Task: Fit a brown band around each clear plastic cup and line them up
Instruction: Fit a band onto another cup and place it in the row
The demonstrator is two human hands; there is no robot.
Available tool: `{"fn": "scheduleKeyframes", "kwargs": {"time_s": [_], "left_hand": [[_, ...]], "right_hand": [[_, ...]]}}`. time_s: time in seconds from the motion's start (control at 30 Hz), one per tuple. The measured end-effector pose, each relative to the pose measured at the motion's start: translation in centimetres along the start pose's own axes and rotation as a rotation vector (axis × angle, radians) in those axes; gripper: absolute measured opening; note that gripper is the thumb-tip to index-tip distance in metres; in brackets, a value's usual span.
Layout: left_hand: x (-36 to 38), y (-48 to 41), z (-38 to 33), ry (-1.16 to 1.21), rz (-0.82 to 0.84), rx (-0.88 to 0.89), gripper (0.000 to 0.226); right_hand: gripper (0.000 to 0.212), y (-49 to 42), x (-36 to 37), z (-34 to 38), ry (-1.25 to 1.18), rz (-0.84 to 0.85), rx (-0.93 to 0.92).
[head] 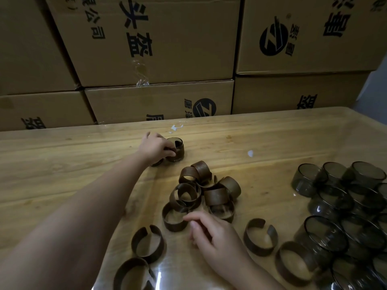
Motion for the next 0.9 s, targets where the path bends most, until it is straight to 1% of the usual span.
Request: {"fn": "scheduleKeyframes", "kwargs": {"time_s": [0.13, 0.2, 0.27, 0.3, 0.33, 0.4, 0.47, 0.57, 0.67, 0.73, 0.8, 0.83, 0.9], "left_hand": [[0.2, 0.2, -0.1, -0.012, 0.036, -0.015, 0.028], [0.1, 0.4, -0.1, 0.049, 0.042, -0.035, 0.032], [-0.7, 0.9, -0.1, 0.188, -0.006, -0.083, 0.035], [-1.4, 1.5, -0.2, 0.232, -0.054, -0.105, 0.035], [-2.3, 2.2, -0.7, 0.227, -0.112, -0.110, 0.034], [-4.3, 4.2, -3.0, 0.165, -0.227, -0.052, 0.033], [-6.0, 7.2, -6.8, 0.200, -0.292, 0.073, 0.029], [-7.5, 12.0, -12.7, 0.287, -0.308, 0.225, 0.034], [-7.5, 16.1, -16.1, 0.384, -0.288, 0.252, 0.040], [-6.3, 18.0, -16.7, 0.485, -0.289, 0.187, 0.042], [-4.5, 19.8, -16.0, 0.648, -0.322, 0.055, 0.038], [-3.4, 20.6, -15.5, 0.735, -0.343, -0.014, 0.036], [-1.9, 21.7, -14.7, 0.880, -0.401, -0.106, 0.034]], "right_hand": [[0.022, 0.0, 0.0, -0.1, 0.000, -0.008, -0.002], [0.022, 0.0, 0.1, -0.2, 0.006, -0.010, -0.003], [0.020, -0.2, 0.1, -0.5, 0.006, -0.019, 0.010], [0.020, -0.2, 0.1, -0.6, 0.005, -0.025, 0.014], [0.019, -0.2, 0.1, -0.6, 0.006, -0.026, 0.012], [0.018, -0.2, 0.2, -0.5, 0.023, -0.018, 0.006], [0.018, -0.3, 0.3, -0.5, 0.044, -0.012, 0.021], [0.018, -0.2, -0.1, -0.5, 0.071, -0.045, 0.030], [0.016, -0.1, -0.6, -1.1, 0.082, -0.096, 0.097], [0.022, 0.0, -0.8, -1.8, 0.143, -0.123, 0.141], [0.015, 0.1, -0.9, -1.8, 0.242, -0.132, 0.148], [0.012, 0.2, -1.1, -1.6, 0.237, -0.144, 0.144], [0.016, 0.5, -1.7, -0.9, 0.146, -0.171, 0.110]]}}
Point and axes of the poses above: each hand's wrist, its own y-axis away from the middle knuckle, its own x-axis out of the palm, z = x × y, the point moved 9 cm from there along -y, towards the middle knuckle, and after that the axes turned 5 degrees about -y, right-handed, at the moved point
